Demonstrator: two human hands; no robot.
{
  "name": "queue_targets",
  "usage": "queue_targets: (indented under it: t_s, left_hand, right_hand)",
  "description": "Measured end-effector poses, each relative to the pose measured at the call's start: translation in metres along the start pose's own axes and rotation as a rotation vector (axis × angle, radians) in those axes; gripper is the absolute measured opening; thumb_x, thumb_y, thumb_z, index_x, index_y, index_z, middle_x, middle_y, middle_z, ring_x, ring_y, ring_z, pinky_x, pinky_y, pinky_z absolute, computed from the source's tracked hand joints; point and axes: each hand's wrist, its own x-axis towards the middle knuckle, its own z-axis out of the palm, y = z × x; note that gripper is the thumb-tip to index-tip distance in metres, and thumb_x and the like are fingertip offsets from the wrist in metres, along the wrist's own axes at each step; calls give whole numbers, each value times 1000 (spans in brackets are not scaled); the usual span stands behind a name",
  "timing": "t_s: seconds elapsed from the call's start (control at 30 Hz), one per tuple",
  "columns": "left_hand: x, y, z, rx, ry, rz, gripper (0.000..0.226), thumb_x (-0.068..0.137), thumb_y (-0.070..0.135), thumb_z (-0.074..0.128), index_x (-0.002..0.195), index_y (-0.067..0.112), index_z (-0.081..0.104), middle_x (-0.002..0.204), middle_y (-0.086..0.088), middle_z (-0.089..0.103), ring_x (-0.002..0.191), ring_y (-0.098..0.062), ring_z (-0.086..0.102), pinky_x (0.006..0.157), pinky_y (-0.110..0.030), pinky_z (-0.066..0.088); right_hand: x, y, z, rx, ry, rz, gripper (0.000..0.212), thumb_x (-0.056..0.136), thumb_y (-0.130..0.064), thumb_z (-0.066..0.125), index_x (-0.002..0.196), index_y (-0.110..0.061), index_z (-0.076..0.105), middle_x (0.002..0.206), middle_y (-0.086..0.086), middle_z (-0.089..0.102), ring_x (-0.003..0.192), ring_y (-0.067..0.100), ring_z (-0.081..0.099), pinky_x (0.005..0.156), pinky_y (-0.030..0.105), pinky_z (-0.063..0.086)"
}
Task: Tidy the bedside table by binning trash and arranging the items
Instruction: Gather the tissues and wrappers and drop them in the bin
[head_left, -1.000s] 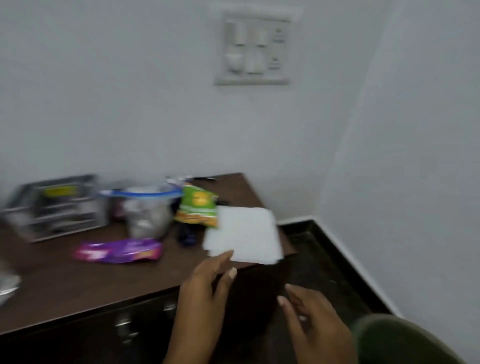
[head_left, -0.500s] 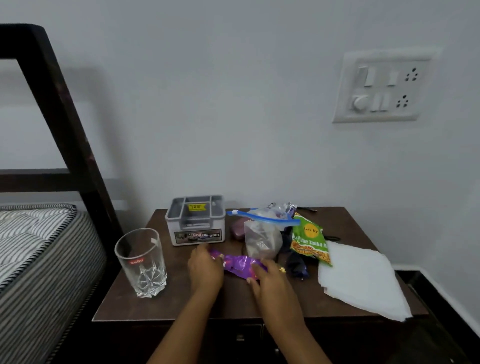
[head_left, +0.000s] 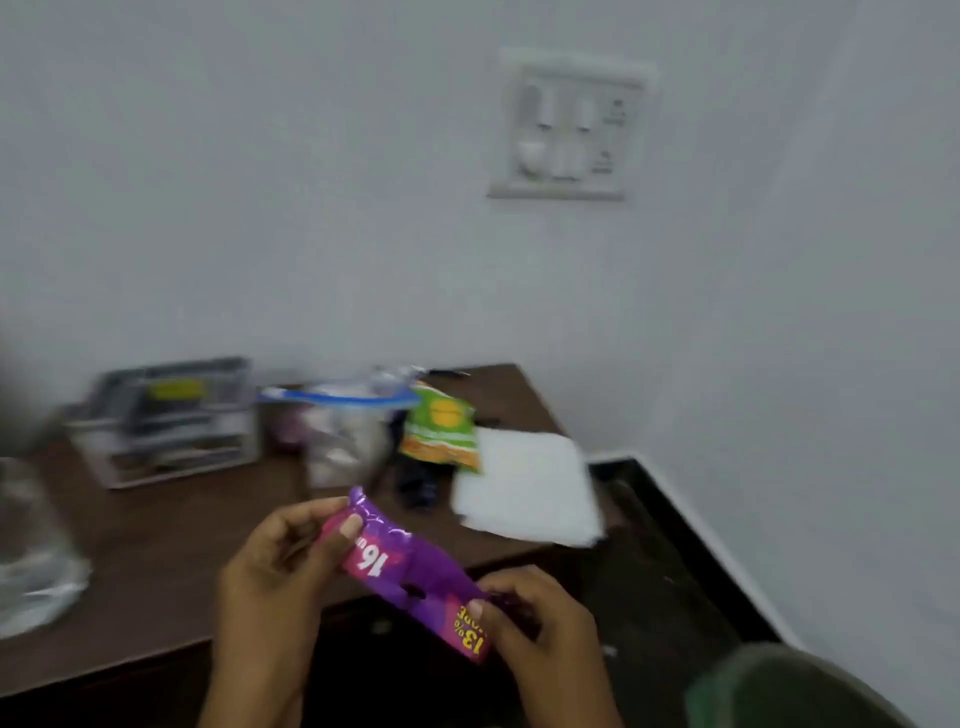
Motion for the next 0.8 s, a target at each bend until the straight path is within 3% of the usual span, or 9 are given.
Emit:
queue_targets:
  t_s: [0.13,0.27,0.37,0.43,0.5,0.53,0.6,0.7,0.8]
  left_hand:
    - [-63,-60,104,-20,-353,-200,20,73,-11,65,76,8,65,59,3,71,53,0,61,50,-11,51]
    - [-142,-135,210,177,-630,-271,30,71,-13,68,66,17,66,61,1,70,62,-13,63,53,-11,48]
    - [-181,-166,250,279,-834,-343,34,72,-7,70,69,26,64,79,6,69,75,-9,65,68,-16,52]
    - [-186,-179,253,391,-885,-321,39,71,1,75,72,36,58,89,13,62,91,-10,63,84,-20,49]
    - [-174,-179,242,494,-851,-311,38,70,11,77,74,42,56,98,7,62,98,-13,61,88,-23,47]
    - [-163,-176,233,501,-820,-302,33,69,15,78,73,42,59,100,5,65,97,-13,62,89,-27,49]
    - [-135,-160,209,426,-694,-263,26,66,17,80,77,37,67,100,3,68,93,-8,64,86,-25,51]
    - [-83,-108,159,268,-467,-175,24,73,3,74,85,24,69,90,7,73,86,2,66,77,-9,48]
    - [-30,-58,96,207,-193,-32,16,79,1,67,85,15,68,77,8,74,73,4,64,70,-8,48]
  right_hand:
    - [-68,50,-120,-28,255,292,13,65,-33,74,78,-32,74,77,1,73,66,6,66,64,19,51]
    - [-135,102,-226,-241,448,507,41,74,4,73,70,-37,71,70,-9,72,62,-1,64,60,9,48]
    - [-166,135,-263,-400,484,680,55,72,1,75,68,-53,65,76,-28,66,78,-1,63,68,4,45]
    - [-175,158,-273,-448,473,740,63,70,3,75,56,-57,63,72,-26,66,70,0,63,71,2,43]
    - [-168,168,-272,-503,403,745,51,72,5,73,76,-45,69,73,-19,62,76,-4,57,77,4,43]
    - [-163,174,-271,-478,425,768,44,76,6,69,98,-32,67,85,-9,61,88,5,56,80,6,41]
    - [-144,189,-259,-394,408,741,32,84,-1,63,115,-7,62,106,13,63,109,21,55,92,7,35]
    - [-91,154,-201,-404,372,545,21,80,-9,69,100,-14,70,96,8,69,88,11,61,81,-6,32]
    - [-31,75,-129,-192,444,276,27,71,2,76,77,-24,73,73,-7,72,73,-1,65,68,1,46]
